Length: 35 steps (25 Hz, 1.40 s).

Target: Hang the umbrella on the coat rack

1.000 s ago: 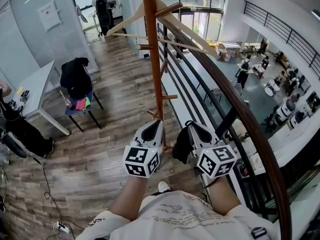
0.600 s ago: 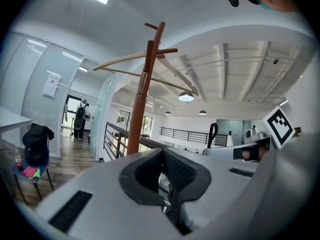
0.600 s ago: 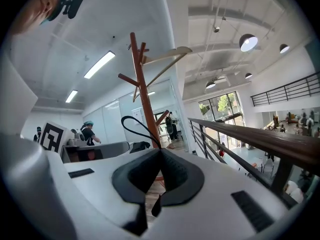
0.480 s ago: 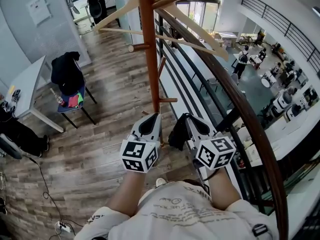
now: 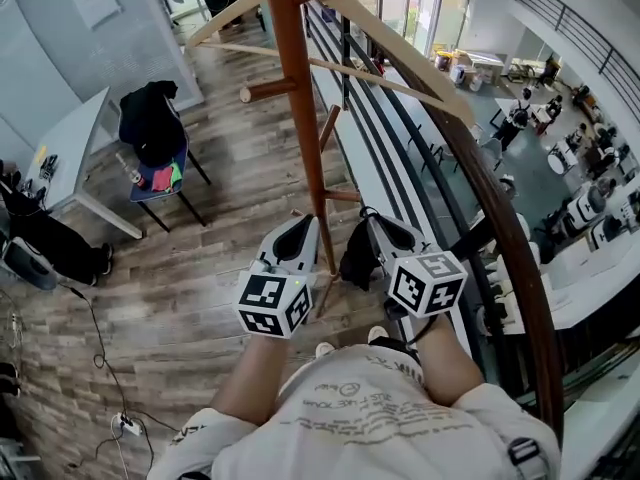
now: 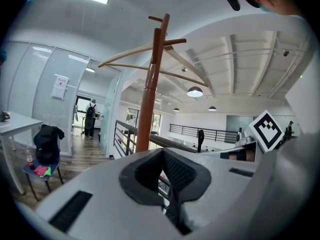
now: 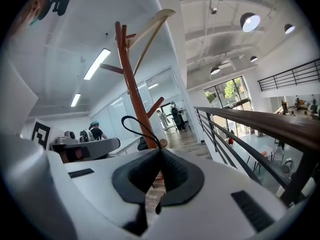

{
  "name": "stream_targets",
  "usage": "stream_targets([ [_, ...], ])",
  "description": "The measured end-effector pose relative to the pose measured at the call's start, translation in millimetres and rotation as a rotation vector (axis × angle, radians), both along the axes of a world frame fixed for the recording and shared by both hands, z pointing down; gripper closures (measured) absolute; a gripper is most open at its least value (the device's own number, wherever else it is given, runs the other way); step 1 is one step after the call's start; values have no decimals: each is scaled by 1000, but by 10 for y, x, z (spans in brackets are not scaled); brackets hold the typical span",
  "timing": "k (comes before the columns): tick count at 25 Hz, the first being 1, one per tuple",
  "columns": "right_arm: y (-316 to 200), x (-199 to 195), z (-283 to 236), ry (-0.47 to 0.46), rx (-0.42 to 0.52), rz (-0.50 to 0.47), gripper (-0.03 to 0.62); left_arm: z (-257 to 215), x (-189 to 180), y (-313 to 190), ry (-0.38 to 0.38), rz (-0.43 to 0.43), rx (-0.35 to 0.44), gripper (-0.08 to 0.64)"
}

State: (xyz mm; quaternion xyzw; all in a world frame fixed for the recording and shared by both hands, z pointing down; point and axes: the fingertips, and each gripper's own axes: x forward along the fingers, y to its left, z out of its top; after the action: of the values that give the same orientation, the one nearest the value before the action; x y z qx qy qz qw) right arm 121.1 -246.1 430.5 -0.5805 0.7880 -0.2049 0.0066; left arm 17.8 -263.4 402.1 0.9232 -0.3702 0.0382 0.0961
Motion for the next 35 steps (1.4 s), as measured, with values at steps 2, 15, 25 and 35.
stream_targets([
  [2, -66, 2, 37, -6, -12, -19, 588, 4, -1, -23, -7, -17, -6, 554],
  [15, -397, 47, 390, 2, -108, -134, 588, 121, 25, -85, -17, -134, -39, 554],
  [25, -507, -52, 509, 12, -144, -197, 588, 200, -71, -103, -16, -197, -64, 554],
  [35, -562, -138, 532, 31, -146, -221, 588, 229, -130, -109, -27, -222, -75, 554],
])
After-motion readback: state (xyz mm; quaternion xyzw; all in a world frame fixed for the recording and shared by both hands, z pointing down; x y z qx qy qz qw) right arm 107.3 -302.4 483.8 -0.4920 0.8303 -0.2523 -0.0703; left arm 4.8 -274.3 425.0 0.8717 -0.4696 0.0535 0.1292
